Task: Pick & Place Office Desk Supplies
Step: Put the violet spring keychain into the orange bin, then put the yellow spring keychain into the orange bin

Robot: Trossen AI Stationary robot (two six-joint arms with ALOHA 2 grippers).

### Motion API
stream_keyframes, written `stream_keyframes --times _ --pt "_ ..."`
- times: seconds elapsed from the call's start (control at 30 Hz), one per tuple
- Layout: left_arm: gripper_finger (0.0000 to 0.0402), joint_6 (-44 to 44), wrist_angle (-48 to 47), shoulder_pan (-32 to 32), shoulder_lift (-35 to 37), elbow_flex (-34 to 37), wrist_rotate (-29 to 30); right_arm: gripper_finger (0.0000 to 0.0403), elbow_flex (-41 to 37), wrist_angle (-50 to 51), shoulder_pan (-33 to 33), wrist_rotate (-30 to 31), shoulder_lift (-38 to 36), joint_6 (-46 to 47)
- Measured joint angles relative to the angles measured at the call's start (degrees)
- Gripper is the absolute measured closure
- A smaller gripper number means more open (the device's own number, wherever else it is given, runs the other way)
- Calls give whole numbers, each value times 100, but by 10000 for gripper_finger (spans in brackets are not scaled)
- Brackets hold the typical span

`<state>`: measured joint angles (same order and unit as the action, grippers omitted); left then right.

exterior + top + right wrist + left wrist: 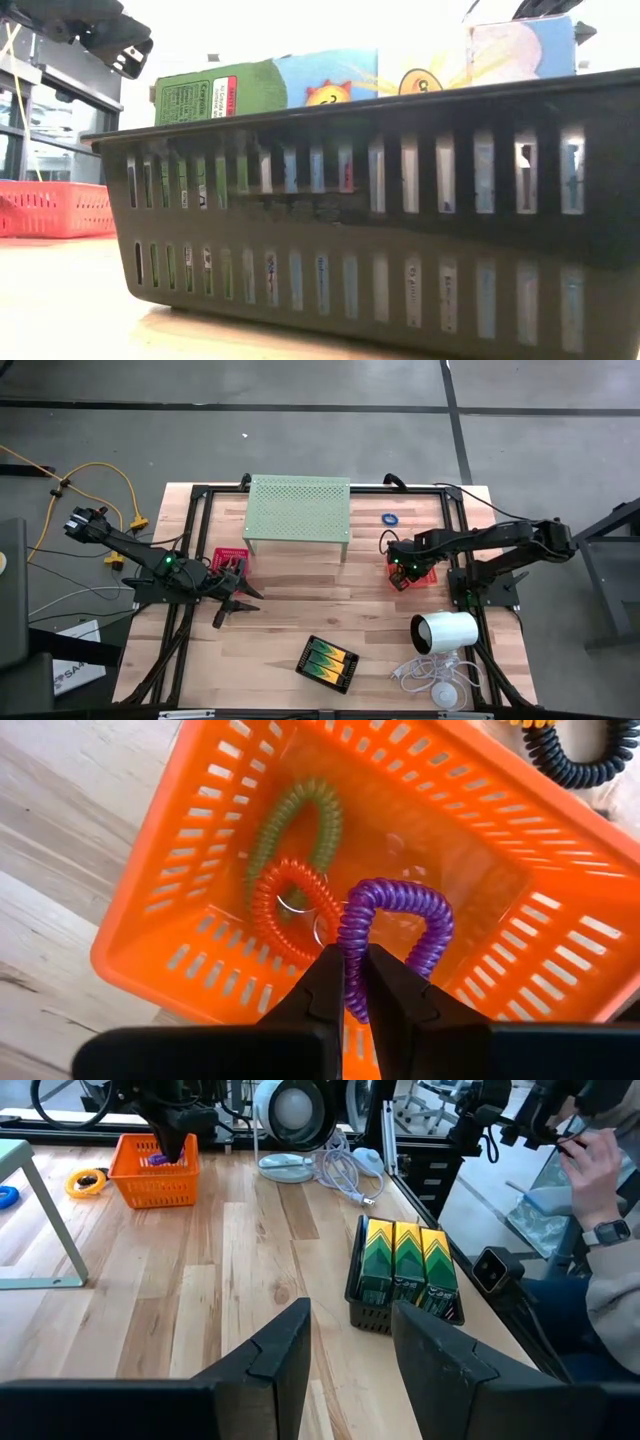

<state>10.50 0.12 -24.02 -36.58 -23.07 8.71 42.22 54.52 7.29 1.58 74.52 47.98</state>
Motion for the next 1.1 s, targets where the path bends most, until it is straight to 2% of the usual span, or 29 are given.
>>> stream_keyframes --times 0.3,0.7,1.1 --pt "266 0 0 -1 -2 0 -24 380 0 2 0 77 0 -126" --pt "266 0 -2 -1 1 0 -20 303 0 2 0 127 0 -116" --pt "266 0 0 -1 -1 0 -15 303 2 -7 27 127 -71 -115"
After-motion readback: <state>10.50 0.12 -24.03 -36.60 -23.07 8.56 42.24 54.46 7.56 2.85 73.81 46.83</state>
